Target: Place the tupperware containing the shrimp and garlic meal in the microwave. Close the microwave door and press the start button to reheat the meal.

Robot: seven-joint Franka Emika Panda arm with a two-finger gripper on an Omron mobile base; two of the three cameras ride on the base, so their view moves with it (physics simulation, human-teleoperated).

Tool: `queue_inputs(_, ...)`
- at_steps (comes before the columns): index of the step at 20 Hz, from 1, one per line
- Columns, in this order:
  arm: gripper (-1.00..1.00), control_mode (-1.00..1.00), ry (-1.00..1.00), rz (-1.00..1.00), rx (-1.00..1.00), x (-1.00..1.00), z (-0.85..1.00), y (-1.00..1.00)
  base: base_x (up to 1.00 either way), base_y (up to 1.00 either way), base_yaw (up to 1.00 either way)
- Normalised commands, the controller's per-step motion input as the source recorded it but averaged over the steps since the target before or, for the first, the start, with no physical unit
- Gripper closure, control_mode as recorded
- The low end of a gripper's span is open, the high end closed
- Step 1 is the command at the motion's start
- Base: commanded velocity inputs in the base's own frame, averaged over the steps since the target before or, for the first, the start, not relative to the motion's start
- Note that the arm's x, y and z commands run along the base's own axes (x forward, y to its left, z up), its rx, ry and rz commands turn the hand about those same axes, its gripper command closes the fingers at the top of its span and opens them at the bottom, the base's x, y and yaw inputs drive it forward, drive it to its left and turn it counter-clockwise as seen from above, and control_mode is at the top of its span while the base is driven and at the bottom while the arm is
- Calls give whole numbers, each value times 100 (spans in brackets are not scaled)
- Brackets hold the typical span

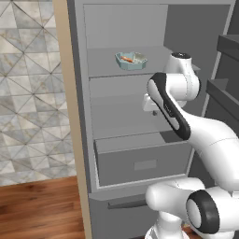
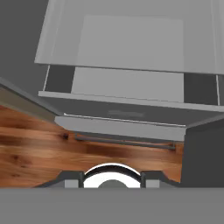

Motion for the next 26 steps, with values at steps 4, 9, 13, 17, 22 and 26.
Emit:
queue_inputs(4, -100, -100, -17, 0, 0, -3, 0, 0, 0, 0, 0)
queue_inputs(9, -100, -100, -50, -10, 8, -5, 20, 2, 0, 0, 0)
queue_inputs(13, -100, -100, -40, -15, 10, 0, 21, 12, 0, 0, 0)
queue_inputs(17, -100, -100, -22, -15, 6, 14, 34, 19, 0, 0, 0)
queue_inputs(22, -100, -100, -9, -14, 7, 27, 53, 19, 0, 0, 0)
queue_inputs(26, -100, -100, -1, -9, 14, 34, 64, 0, 0, 0, 0)
